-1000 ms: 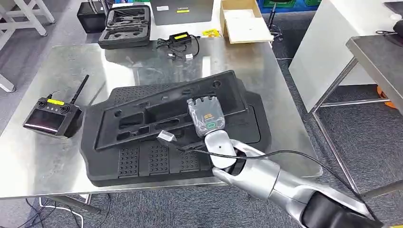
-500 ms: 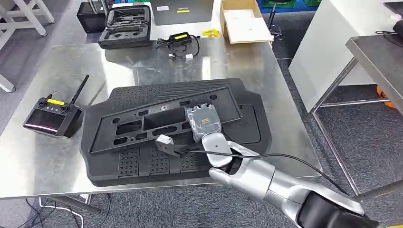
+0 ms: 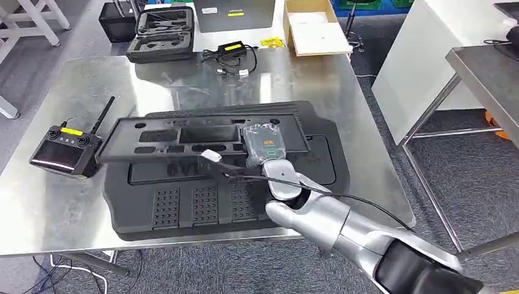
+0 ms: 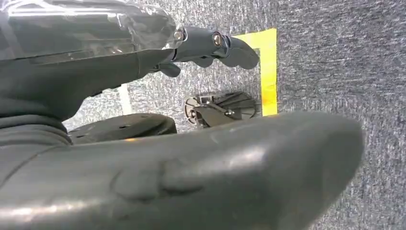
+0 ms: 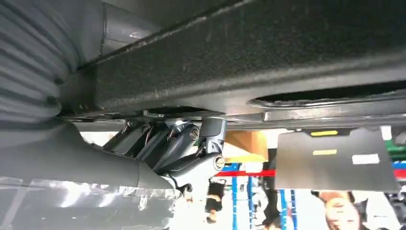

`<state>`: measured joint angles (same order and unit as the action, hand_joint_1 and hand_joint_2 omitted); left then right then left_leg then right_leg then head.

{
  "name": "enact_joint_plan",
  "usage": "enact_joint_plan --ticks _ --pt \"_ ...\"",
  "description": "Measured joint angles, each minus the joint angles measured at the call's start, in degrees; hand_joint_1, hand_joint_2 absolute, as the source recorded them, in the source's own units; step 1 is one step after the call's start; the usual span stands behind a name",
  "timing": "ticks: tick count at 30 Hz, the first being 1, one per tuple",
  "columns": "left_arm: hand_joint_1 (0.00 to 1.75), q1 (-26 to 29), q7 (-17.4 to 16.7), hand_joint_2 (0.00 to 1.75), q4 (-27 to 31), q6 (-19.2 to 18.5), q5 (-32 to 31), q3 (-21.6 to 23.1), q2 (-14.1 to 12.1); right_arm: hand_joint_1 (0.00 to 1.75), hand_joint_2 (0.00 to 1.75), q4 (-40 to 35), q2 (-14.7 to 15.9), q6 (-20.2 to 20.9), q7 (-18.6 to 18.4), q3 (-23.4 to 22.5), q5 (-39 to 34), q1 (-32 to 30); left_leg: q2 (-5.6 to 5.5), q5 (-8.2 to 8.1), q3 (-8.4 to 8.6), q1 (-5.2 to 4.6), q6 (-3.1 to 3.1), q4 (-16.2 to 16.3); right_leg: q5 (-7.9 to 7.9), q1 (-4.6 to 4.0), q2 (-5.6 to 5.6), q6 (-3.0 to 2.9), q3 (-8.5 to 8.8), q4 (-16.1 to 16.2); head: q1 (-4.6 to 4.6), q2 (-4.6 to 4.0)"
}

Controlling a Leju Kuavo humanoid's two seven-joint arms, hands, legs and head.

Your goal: Take the parts from the cabinet and place them on the table.

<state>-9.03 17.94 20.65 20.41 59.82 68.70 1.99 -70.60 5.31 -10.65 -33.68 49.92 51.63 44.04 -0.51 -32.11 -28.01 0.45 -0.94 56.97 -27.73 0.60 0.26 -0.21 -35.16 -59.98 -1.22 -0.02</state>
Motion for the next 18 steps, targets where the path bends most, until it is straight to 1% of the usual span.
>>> enact_joint_plan --ticks 2,4,7,11,16,18 --pt "0.0 -0.02 -0.11 0.0 0.0 0.0 -0.15 0.04 0.0 1.75 1.75 0.76 -0.17 -1.02 0.0 -0.44 0.43 0.23 0.0 0.0 0.0 0.0 0.0 0.0 0.0 0.0 0.0 0.0 0.0 0.0 0.0 0.0" --pt "0.0 -0.03 -0.17 0.0 0.0 0.0 -0.26 0.07 0.0 1.75 1.75 1.4 -0.26 -1.73 0.0 -0.7 2.48 0.35 0.0 0.0 0.0 0.0 0.0 0.01 0.0 0.0 0.0 0.0 0.0 0.01 0.0 0.0" --pt "0.0 -0.09 -0.17 0.0 0.0 0.0 -0.37 0.09 0.0 1.75 1.75 2.25 -0.46 -1.48 0.0 -1.05 6.45 0.39 0.0 0.0 0.0 0.0 0.0 0.01 0.0 0.0 0.0 0.0 0.0 0.01 0.02 0.0" --pt "0.0 -0.27 -0.17 0.0 0.02 0.0 -0.41 0.11 0.0 1.75 1.75 3.17 -0.81 -1.4 0.0 -1.4 7.71 0.39 0.0 0.0 0.0 0.0 0.0 0.01 0.0 0.0 0.0 0.0 0.0 0.01 0.0 0.0" --pt "0.0 -0.3 -0.17 0.0 0.04 -0.02 -0.41 0.11 0.0 1.75 1.75 4.21 -1.44 1.01 0.0 -1.53 14.63 0.38 0.01 0.0 0.0 0.0 0.0 0.01 0.0 0.0 0.01 0.0 0.0 0.01 0.0 0.0" --pt "0.0 -0.3 -0.17 0.0 0.15 -0.02 -0.39 0.11 0.0 1.75 1.75 4.81 -1.81 1.55 0.0 -1.53 16.24 0.38 0.01 0.0 0.0 0.0 0.0 0.01 0.0 0.0 0.01 0.0 0.0 0.01 0.02 0.0"
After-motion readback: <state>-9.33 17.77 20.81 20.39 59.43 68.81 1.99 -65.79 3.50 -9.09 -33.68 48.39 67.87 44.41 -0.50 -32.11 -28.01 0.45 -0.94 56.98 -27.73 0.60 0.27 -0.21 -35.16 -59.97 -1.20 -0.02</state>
